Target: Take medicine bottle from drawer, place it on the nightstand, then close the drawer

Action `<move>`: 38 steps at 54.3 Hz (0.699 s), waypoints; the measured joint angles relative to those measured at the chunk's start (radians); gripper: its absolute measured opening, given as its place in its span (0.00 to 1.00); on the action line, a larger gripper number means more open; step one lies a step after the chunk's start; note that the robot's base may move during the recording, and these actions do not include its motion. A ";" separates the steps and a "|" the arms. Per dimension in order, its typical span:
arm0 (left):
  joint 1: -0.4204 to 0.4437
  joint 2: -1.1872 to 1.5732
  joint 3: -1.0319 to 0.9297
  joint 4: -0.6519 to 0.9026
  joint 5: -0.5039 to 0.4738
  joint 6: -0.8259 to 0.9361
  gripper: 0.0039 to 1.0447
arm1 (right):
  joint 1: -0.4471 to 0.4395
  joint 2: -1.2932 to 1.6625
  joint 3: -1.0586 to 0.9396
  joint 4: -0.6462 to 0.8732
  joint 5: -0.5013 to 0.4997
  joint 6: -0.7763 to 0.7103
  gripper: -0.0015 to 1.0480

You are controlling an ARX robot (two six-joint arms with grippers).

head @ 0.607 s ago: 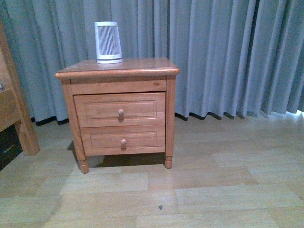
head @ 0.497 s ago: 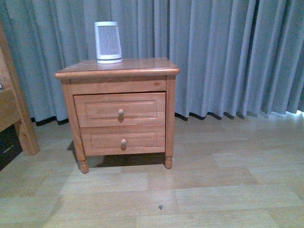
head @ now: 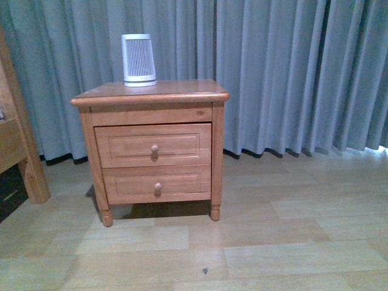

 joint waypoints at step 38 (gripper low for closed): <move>0.000 0.000 0.000 0.000 0.000 0.000 0.94 | 0.000 0.000 0.000 0.000 0.000 0.000 0.93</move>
